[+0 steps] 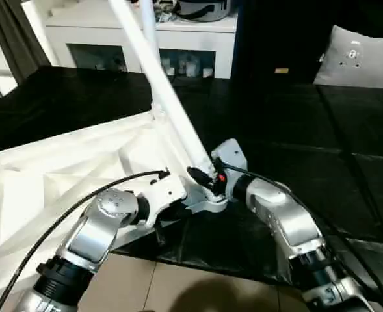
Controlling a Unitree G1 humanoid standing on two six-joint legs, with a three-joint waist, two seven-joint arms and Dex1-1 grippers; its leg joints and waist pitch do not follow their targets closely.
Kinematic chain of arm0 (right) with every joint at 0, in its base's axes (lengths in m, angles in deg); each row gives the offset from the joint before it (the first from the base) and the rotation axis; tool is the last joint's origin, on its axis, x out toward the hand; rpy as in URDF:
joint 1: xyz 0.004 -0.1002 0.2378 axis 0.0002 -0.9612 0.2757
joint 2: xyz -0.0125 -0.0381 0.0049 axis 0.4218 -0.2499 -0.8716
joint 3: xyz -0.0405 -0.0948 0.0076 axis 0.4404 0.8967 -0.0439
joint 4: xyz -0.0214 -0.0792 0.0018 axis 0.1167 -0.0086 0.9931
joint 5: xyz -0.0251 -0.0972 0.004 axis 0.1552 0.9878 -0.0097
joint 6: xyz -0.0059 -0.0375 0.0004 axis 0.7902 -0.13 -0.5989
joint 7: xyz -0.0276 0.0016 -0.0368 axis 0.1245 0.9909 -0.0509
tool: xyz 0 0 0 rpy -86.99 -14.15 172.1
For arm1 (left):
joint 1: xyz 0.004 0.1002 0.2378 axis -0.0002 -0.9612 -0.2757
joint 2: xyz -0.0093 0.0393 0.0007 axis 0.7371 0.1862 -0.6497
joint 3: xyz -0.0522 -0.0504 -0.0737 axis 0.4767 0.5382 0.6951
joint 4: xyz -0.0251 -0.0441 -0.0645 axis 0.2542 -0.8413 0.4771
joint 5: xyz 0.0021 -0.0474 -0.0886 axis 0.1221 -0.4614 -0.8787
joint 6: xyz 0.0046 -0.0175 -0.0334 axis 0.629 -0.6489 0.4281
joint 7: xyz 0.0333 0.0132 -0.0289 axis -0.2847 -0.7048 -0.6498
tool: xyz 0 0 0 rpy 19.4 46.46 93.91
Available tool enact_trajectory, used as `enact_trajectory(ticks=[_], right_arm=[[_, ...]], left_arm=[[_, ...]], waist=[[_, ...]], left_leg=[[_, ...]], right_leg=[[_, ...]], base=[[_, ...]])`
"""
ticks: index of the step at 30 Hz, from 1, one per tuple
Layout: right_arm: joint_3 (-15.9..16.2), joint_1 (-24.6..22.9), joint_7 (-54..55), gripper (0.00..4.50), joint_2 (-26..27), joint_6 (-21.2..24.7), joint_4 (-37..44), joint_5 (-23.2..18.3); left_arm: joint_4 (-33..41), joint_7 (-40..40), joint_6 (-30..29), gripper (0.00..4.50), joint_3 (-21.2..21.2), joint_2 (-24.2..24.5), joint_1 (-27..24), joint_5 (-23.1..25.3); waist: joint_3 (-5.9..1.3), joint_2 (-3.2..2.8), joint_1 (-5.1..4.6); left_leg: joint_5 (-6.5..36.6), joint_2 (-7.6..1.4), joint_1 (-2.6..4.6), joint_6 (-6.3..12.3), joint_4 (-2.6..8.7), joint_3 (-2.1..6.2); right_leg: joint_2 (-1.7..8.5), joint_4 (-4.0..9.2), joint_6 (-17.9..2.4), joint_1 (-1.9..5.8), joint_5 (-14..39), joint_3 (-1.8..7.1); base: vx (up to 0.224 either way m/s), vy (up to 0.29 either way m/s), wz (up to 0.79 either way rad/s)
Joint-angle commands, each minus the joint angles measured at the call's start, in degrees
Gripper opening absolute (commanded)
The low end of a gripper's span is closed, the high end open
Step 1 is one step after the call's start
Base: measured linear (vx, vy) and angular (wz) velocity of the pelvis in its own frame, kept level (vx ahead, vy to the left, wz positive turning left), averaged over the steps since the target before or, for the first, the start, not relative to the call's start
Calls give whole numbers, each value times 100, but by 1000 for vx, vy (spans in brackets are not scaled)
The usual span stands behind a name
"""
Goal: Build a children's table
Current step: Insert table leg to table base
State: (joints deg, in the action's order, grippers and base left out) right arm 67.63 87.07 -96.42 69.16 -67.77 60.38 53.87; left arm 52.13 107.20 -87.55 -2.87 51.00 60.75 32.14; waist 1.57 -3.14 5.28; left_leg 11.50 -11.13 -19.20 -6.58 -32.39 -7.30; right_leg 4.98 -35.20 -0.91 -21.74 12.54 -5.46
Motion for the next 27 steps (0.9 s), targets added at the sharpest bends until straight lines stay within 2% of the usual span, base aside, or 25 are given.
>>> enact_trajectory(ticks=[1,2,3,5,6,7,8,9,10,12,13,14,15,16,17,18,19,21,22,23,24,25,26,27], right_arm=[[-168,-336,-47,188,-53,-36,-203,-125],[-175,-338,-48,188,-52,-42,-198,-131],[-251,-360,-57,188,-45,-97,-137,-201],[-520,-411,-76,188,-19,-328,35,-409],[-680,-428,-47,188,-14,-313,105,-511],[-704,-437,-44,188,-26,-308,115,-517],[-769,-491,-25,188,-116,-303,135,-486],[-777,-518,-24,188,-146,-315,139,-470],[-788,-532,-25,188,-171,-328,129,-461],[-815,-571,-17,188,-196,-322,146,-474],[-827,-592,-21,188,-209,-339,152,-486],[-835,-604,-24,188,-220,-361,152,-503],[-850,-616,-22,188,-217,-392,197,-543],[-884,-615,-22,188,-197,-460,264,-607],[-922,-608,-27,188,-175,-491,315,-651],[-974,-583,-31,188,-147,-496,363,-712],[-987,-577,-32,188,-140,-496,376,-728],[-1128,-465,-69,188,-85,-542,508,-912],[-1153,-436,-88,188,-79,-560,535,-951],[-1187,-402,-108,188,-63,-578,599,-1013],[-1204,-387,-118,188,-54,-585,637,-1046],[-1218,-359,-126,188,-46,-581,675,-1076],[-1224,-293,-151,188,-34,-562,773,-1129],[-1205,-262,-174,188,-34,-546,829,-1141]], left_arm=[[-19,-133,635,0,150,216,263,182],[-29,-135,648,0,150,221,267,183],[-132,-154,793,0,149,274,314,200],[-598,-151,1494,0,142,412,533,200],[-1022,-316,1999,0,70,540,753,378],[-1137,-339,2132,0,65,561,811,394],[-1700,-550,2635,0,134,583,1098,423],[-1862,-611,2785,0,176,571,1190,408],[-2002,-662,2916,0,204,559,1274,400],[-2200,-703,3119,0,252,544,1411,363],[-2319,-648,3239,0,281,529,1489,297],[-2426,-607,3341,0,298,516,1554,245],[-2589,-601,3483,0,301,510,1639,203],[-2738,-559,3584,0,310,498,1708,131],[-2931,-531,3732,0,314,477,1775,51],[-2997,-514,3741,0,362,443,1796,-42],[-3027,-512,3755,0,373,433,1806,-65],[-3000,-216,3486,0,615,280,1822,-558],[-2939,-111,3384,29,673,248,1813,-687],[-2792,62,3238,59,741,226,1783,-868],[-2715,152,3176,59,771,220,1768,-956],[-2638,190,3075,62,822,190,1783,-1074],[-2462,191,2804,85,956,100,1860,-1338],[-2383,118,2641,95,1027,44,1932,-1437]], waist=[[-208,-69,-29],[-220,-48,-26],[-235,-69,-16],[-234,-58,-10],[-240,-72,-5],[-246,-76,2],[-244,-86,8],[-263,-84,13],[-275,-100,3],[-279,-99,-26],[-320,-105,-37],[-390,-82,-32],[-409,-79,-59],[-416,-113,-46],[-403,-120,-57],[-412,-134,-43],[-414,-115,-49],[-415,-93,-10],[-444,-104,6],[-417,-106,12],[-399,-127,25],[-399,-127,25],[-362,-95,45],[-352,-95,51]], left_leg=[[1313,-114,-105,118,412,-50],[1353,-112,-100,144,401,-57],[1289,-109,-102,155,398,-48],[1190,-86,-121,203,382,-61],[1171,-86,-118,208,379,-58],[1096,-87,-124,210,378,-55],[1008,-76,-144,222,369,-46],[897,-85,-140,175,354,-50],[732,-90,-183,136,356,-29],[641,-98,-183,86,334,-35],[445,-87,-191,77,296,-36],[4,-66,-217,141,225,-36],[-311,-40,-254,180,185,-28],[-663,-22,-232,280,148,-31],[-643,-28,-246,366,124,-35],[-492,-52,-228,402,114,-57],[-444,-61,-239,412,114,-58],[-343,-77,-240,445,115,-67],[-462,-93,-238,493,92,-64],[-502,-99,-249,536,92,-71],[-373,-121,-237,551,91,-71],[-373,-121,-237,551,91,-71],[-137,-149,-224,515,127,-86],[-33,-156,-215,478,131,-96]], right_leg=[[273,507,-848,264,1132,314],[280,528,-806,262,1173,316],[280,515,-815,268,1086,313],[263,522,-827,266,951,304],[267,516,-823,270,942,303],[265,508,-792,279,930,298],[259,512,-756,289,884,291],[266,485,-731,291,736,292],[275,447,-725,329,549,278],[281,428,-813,321,291,278],[282,384,-908,343,-69,280],[276,297,-1003,372,-829,282],[246,232,-1030,387,-1278,282],[220,197,-1095,334,-1839,258],[232,182,-1182,324,-2018,261],[254,183,-1276,314,-2052,270],[255,170,-1308,331,-2080,274],[260,162,-1368,324,-2028,273],[264,123,-1420,316,-2098,278],[257,125,-1455,286,-2041,271],[269,145,-1481,265,-1801,268],[269,145,-1481,265,-1801,268],[289,174,-1522,262,-1366,275],[294,177,-1524,257,-1210,280]], base=[[0,0,0],[0,0,0],[0,0,0],[0,0,0],[0,0,0],[0,0,0],[0,0,0],[0,0,0],[0,0,0],[0,0,0],[0,0,0],[0,0,0],[0,0,0],[0,0,0],[0,0,0],[0,0,0],[0,0,0],[0,0,0],[0,0,0],[0,0,0],[0,0,0],[0,0,0],[0,0,0],[0,0,0]])
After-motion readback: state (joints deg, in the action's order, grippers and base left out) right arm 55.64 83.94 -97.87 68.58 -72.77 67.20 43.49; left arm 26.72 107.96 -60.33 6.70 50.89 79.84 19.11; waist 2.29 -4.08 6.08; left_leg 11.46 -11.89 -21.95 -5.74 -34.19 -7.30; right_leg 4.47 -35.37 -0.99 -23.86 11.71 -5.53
